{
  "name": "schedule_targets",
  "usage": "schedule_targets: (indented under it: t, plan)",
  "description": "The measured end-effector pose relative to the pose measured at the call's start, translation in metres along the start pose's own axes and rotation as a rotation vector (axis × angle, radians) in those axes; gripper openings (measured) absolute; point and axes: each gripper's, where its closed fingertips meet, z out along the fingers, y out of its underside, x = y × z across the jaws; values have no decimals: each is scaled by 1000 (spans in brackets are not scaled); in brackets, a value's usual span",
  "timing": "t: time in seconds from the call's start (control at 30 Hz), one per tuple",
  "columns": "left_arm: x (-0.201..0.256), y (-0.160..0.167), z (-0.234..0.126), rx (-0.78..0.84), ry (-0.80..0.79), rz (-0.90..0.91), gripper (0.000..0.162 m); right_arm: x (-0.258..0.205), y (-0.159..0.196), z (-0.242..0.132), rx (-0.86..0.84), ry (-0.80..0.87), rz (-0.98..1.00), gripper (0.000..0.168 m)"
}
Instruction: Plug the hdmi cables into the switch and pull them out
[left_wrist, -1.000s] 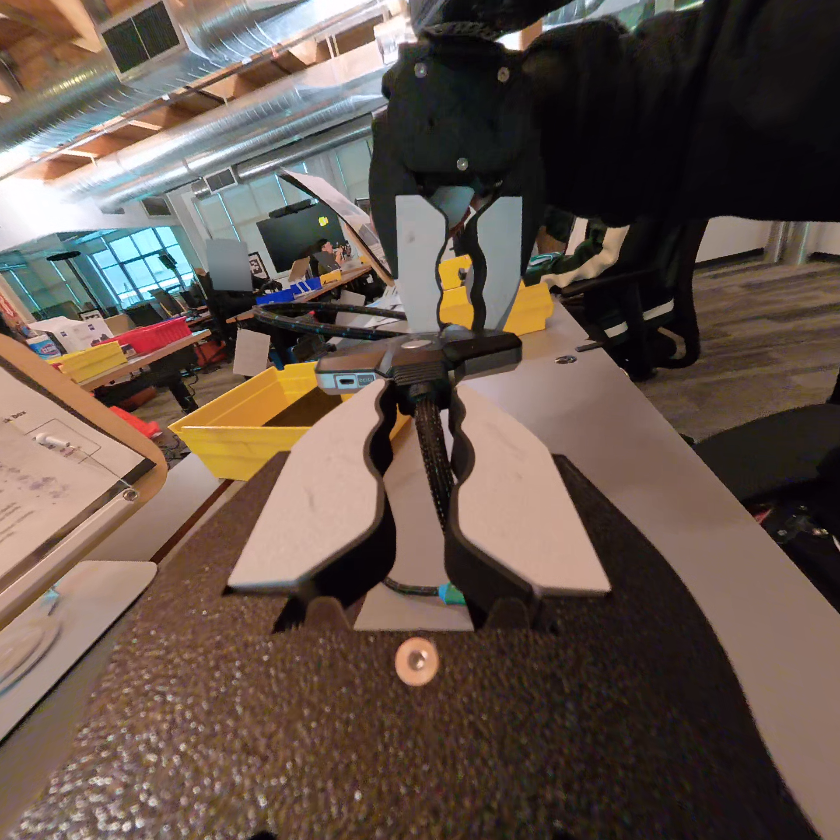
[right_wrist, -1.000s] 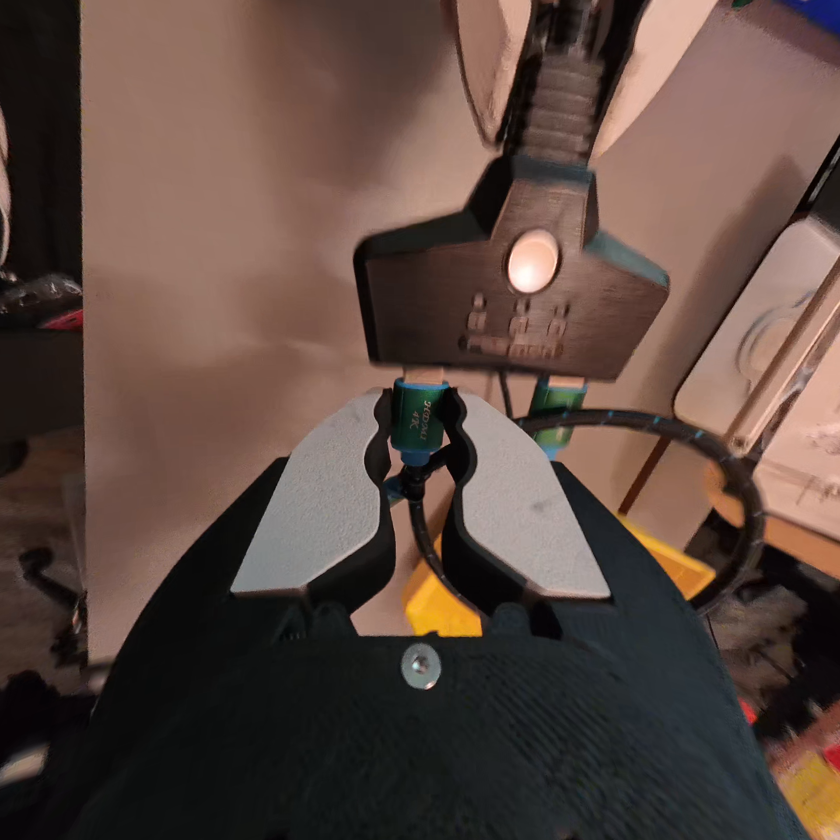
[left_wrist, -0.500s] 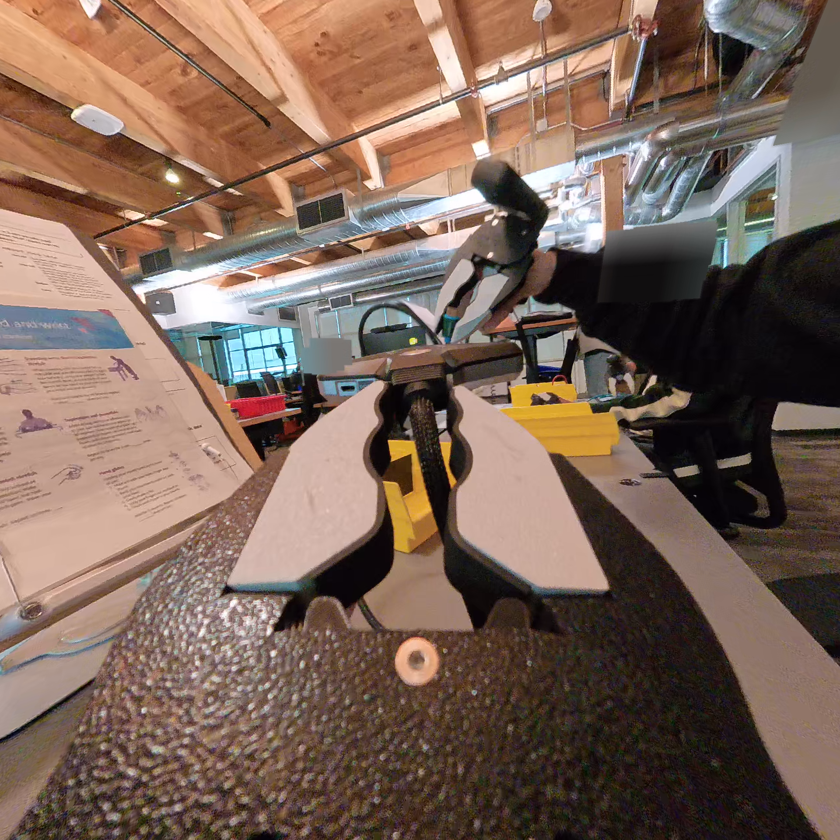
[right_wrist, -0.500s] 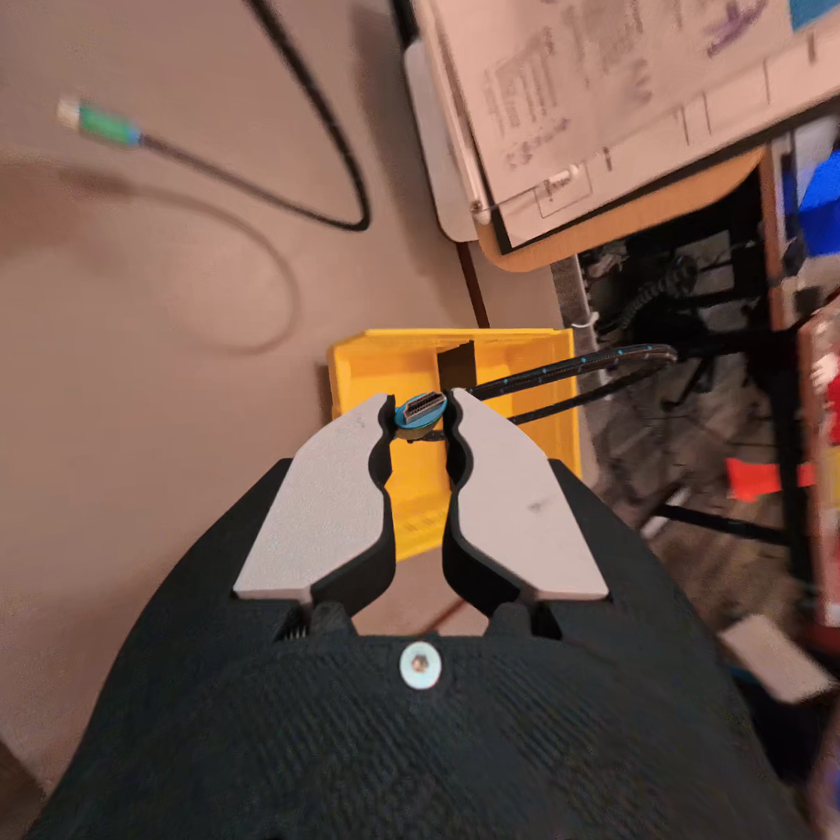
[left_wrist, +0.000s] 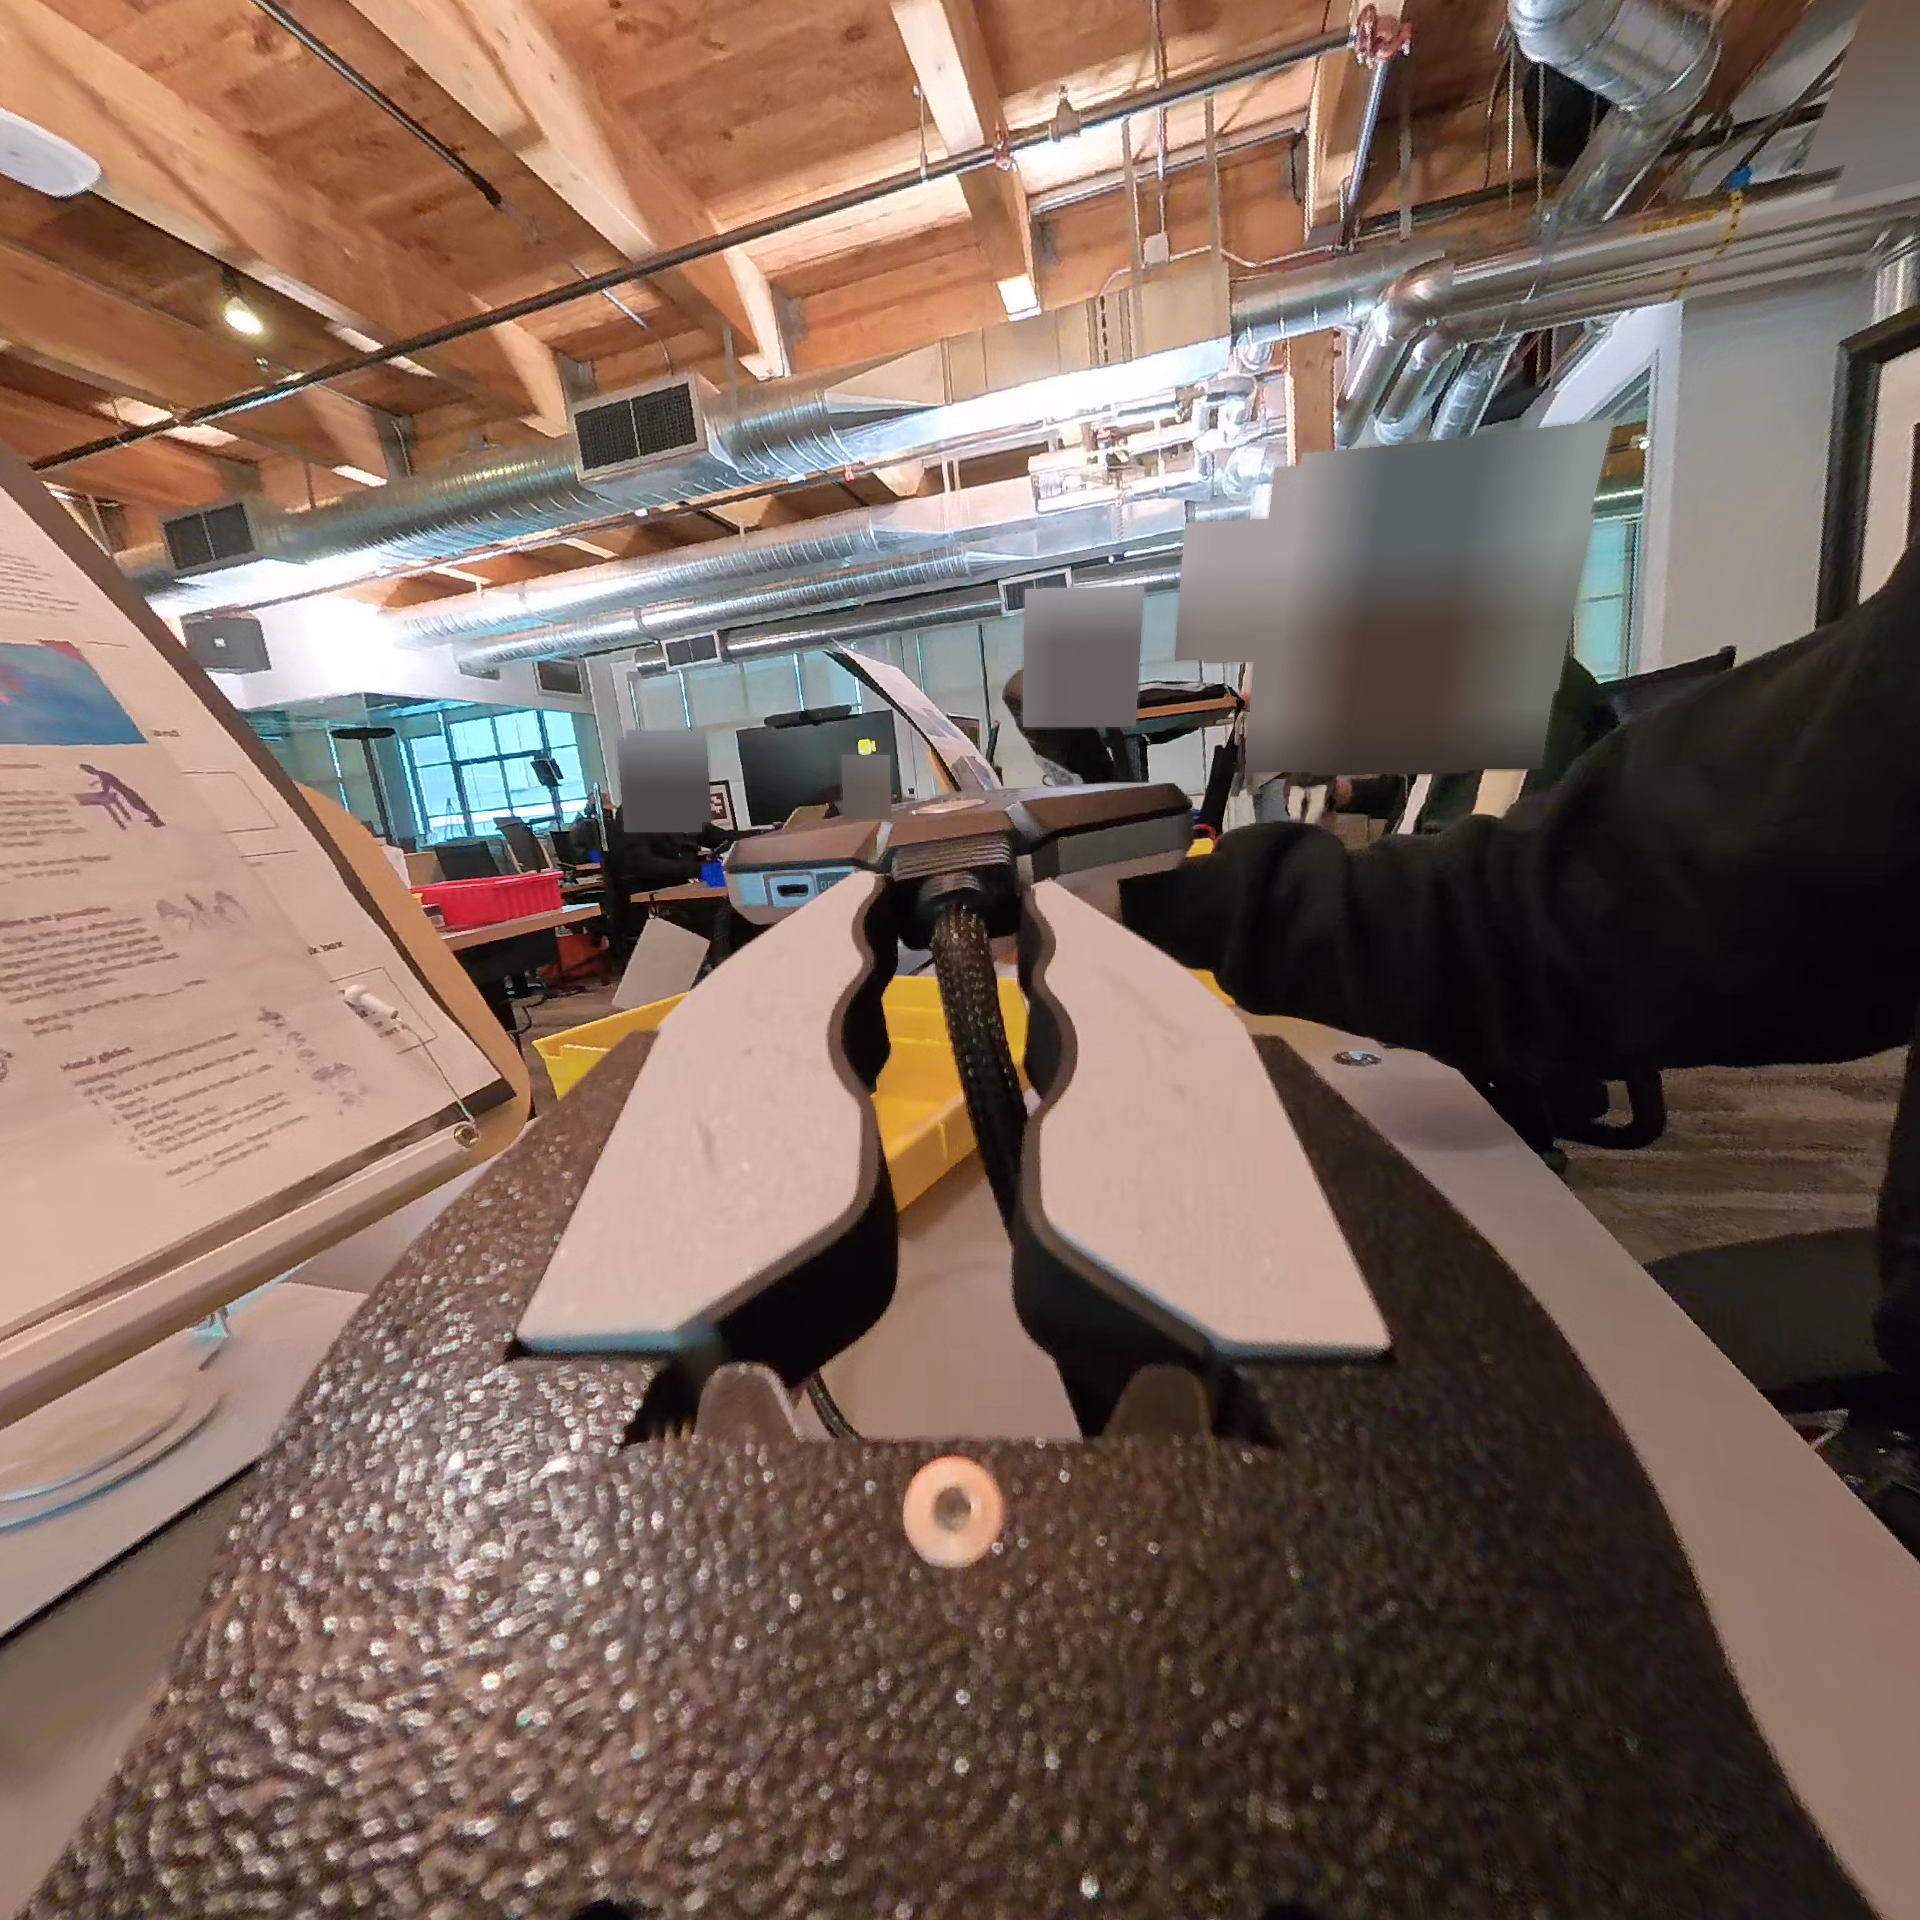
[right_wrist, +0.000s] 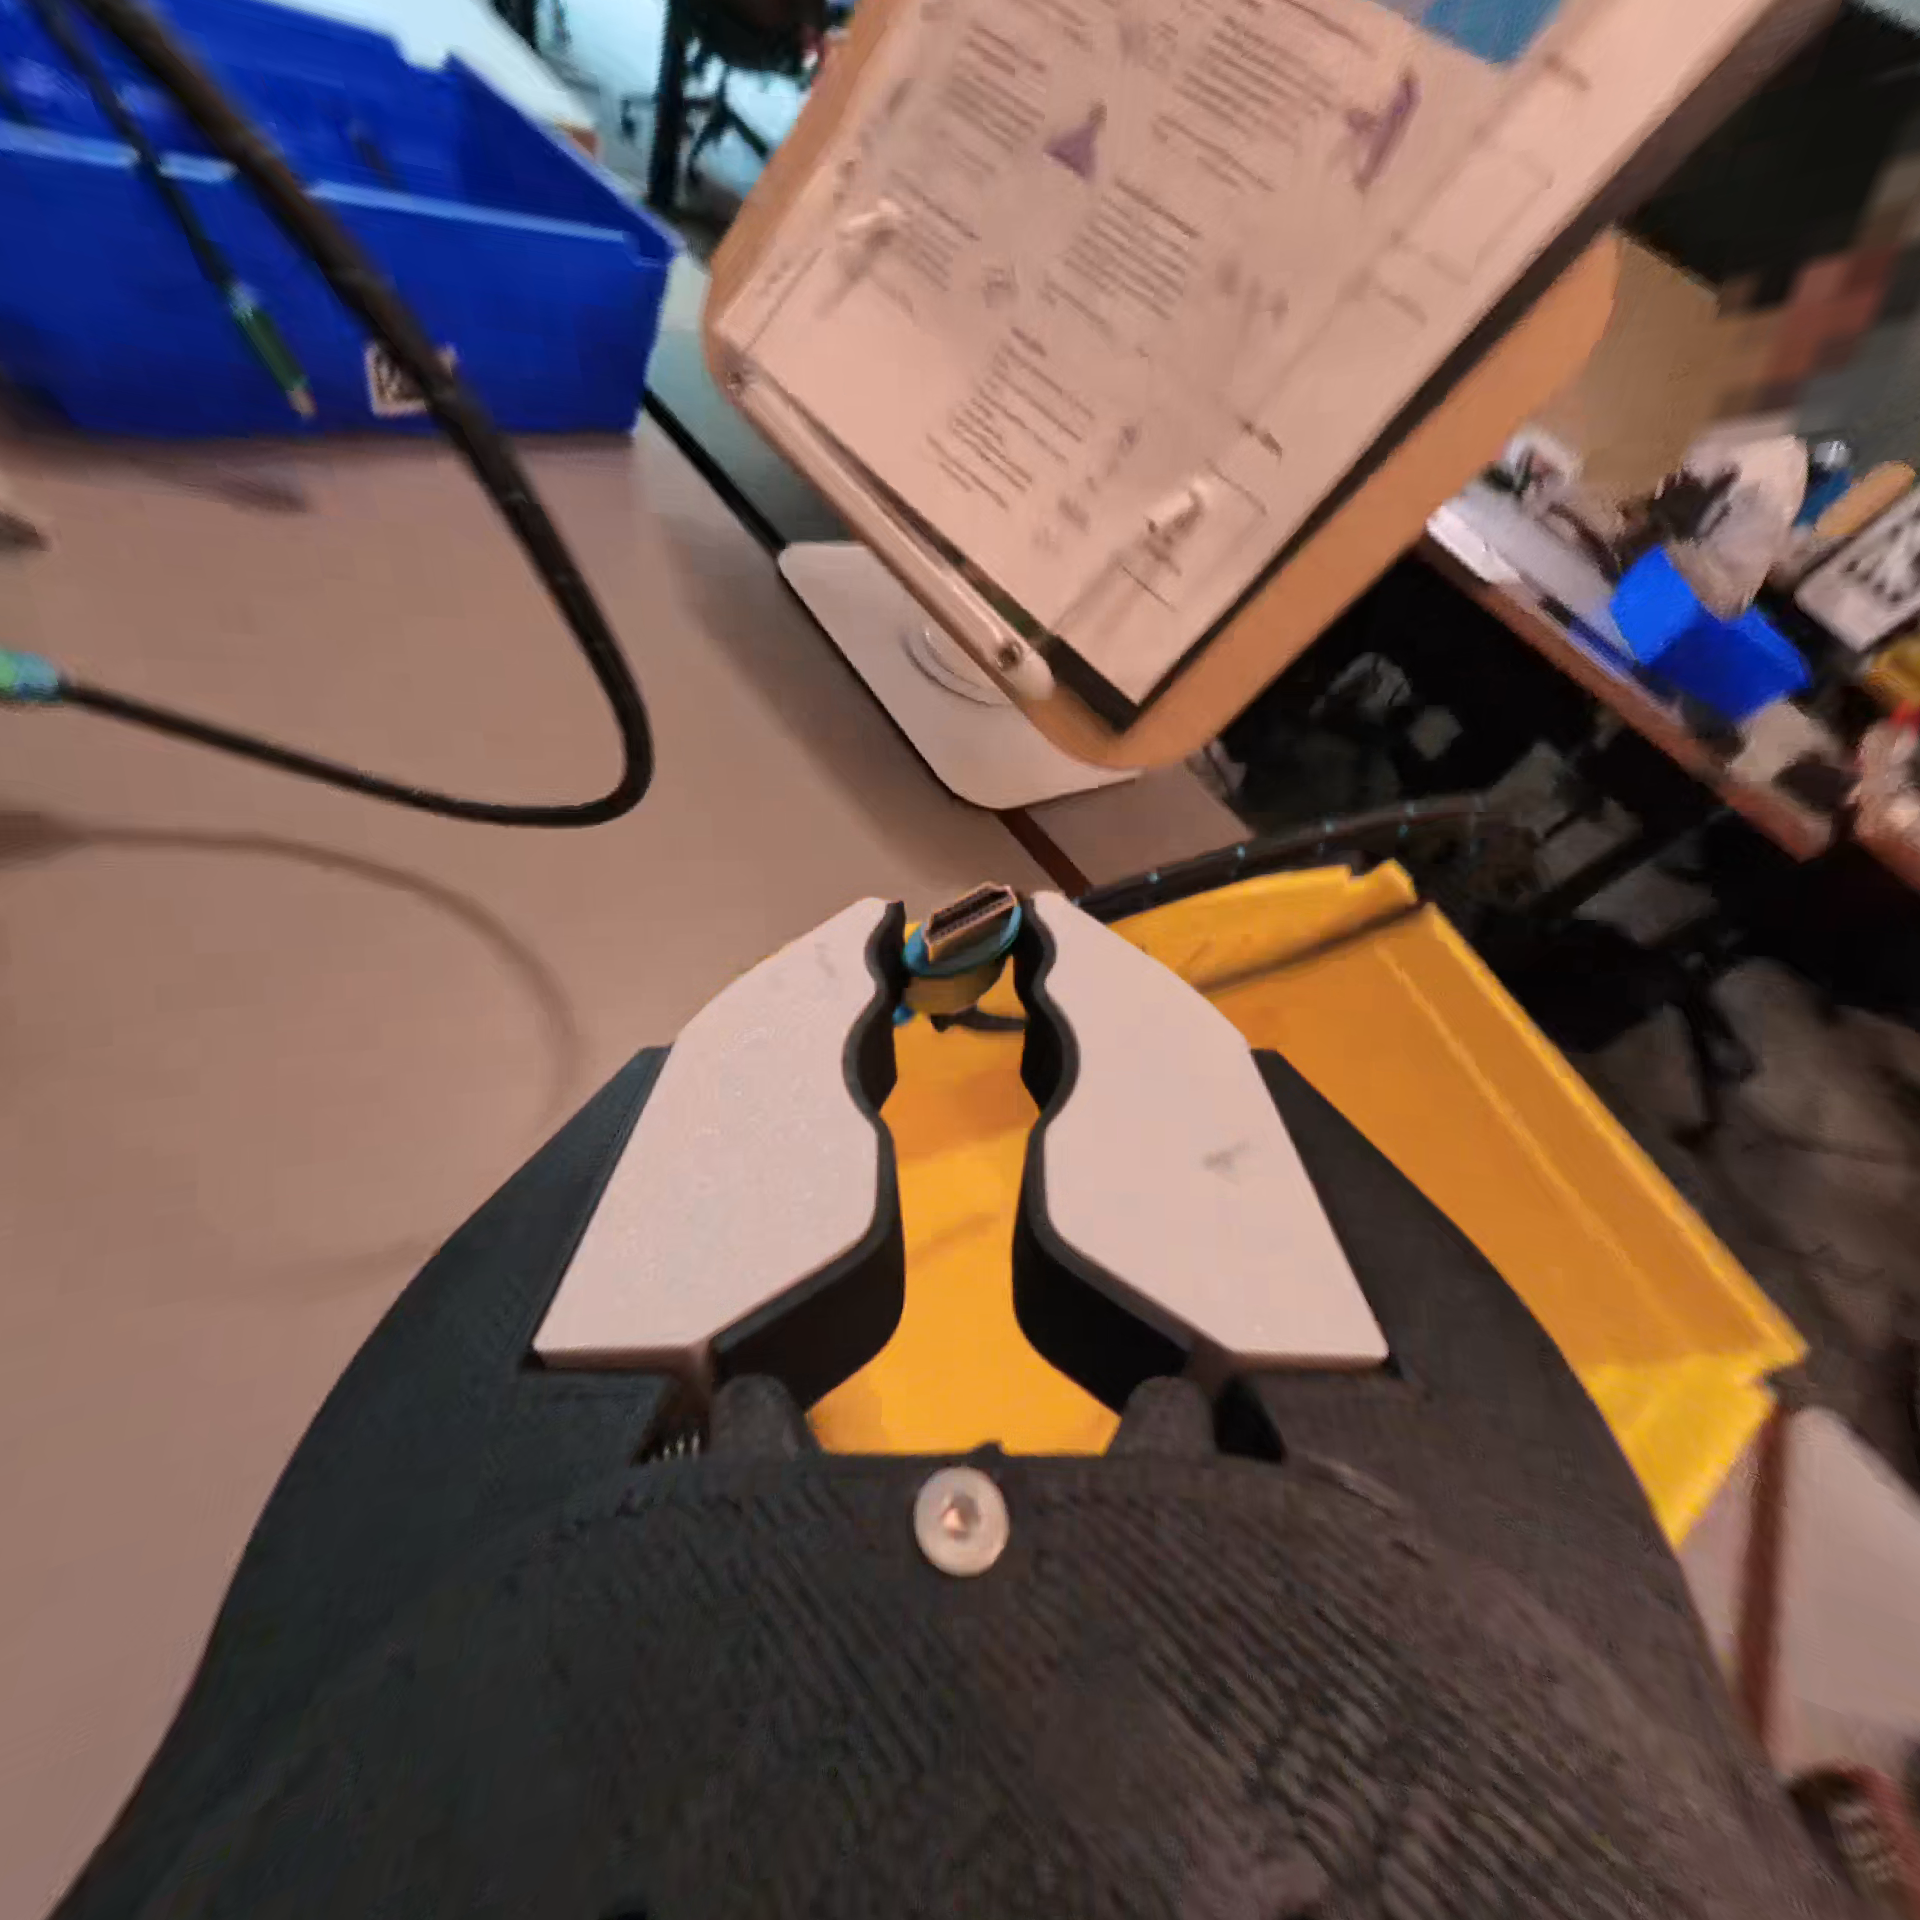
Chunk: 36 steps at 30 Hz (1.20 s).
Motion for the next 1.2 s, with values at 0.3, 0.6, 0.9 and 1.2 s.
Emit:
schedule_targets:
  t: [0.3,0.6,0.9,1.2]
  plan:
    - [2,4,3,-21,18,-7,22,46,109,-27,-545,286,185,36]
    - [21,13,11,-34,136,-7,22,-125,-111,-44,203,-508,301,54]
    - [42,16,9,-26,280,-2,22,-162,-131,-20,69,-437,-87,64]
    - [53,17,11,-20,340,12,22,-198,-128,-26,111,-662,1,33]
